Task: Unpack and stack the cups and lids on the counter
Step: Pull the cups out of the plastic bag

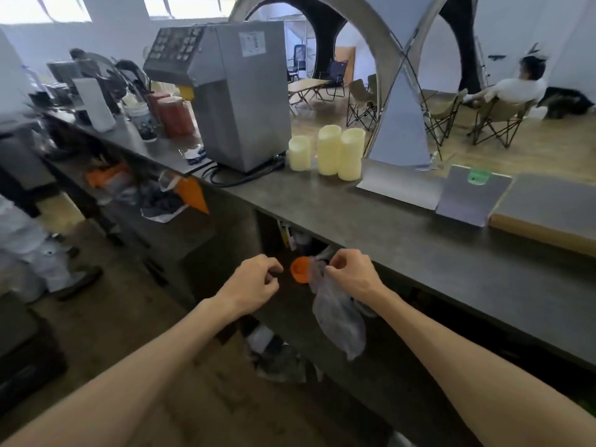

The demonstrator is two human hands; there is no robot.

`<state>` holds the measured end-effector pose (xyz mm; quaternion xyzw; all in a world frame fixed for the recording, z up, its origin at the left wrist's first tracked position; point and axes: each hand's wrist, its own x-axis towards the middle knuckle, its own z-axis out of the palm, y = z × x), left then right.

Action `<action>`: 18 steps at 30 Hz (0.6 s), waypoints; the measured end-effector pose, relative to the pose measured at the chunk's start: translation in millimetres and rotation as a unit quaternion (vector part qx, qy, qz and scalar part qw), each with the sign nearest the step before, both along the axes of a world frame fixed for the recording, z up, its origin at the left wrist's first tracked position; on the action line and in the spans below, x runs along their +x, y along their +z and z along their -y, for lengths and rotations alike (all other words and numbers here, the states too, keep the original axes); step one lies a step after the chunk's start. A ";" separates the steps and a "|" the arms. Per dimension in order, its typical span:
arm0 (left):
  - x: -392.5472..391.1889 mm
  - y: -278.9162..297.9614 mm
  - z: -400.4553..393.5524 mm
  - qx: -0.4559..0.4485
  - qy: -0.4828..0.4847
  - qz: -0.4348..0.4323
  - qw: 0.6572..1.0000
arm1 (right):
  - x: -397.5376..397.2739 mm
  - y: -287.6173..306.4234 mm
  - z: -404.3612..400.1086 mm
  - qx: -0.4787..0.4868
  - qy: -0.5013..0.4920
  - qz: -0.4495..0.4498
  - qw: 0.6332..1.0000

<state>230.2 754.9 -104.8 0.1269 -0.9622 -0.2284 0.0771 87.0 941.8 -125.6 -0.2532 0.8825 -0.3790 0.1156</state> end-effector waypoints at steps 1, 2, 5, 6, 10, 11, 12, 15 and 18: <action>-3.2 -1.8 13.2 0.002 0.004 0.002 1.000 | -5.9 -5.3 14.6 0.002 -0.001 0.006 1.000; -6.4 -4.6 28.9 0.003 0.006 0.009 1.000 | -11.3 -12.1 31.5 0.007 0.000 0.011 1.000; -7.5 -18.5 69.2 0.022 0.014 0.033 0.999 | -13.7 -34.7 73.8 0.038 0.019 0.039 0.998; -7.7 -23.8 81.8 0.023 0.011 0.043 0.999 | -11.6 -40.7 86.4 0.050 0.020 0.036 0.998; -14.0 -51.5 128.6 0.028 -0.015 0.068 0.997 | -5.5 -63.0 127.9 0.079 -0.003 0.046 0.996; -15.1 -61.1 139.3 0.030 -0.026 0.078 0.996 | -0.3 -70.5 136.3 0.081 -0.009 0.051 0.995; -15.3 -71.3 149.3 0.035 -0.037 0.088 0.995 | 6.6 -79.5 144.1 0.088 -0.014 0.062 0.994; -10.7 -105.7 179.4 0.057 -0.070 0.132 0.987 | 30.5 -118.9 169.1 0.119 -0.030 0.108 0.987; -3.7 -143.2 211.0 0.068 -0.094 0.167 0.979 | 57.2 -162.7 191.0 0.152 -0.050 0.186 0.969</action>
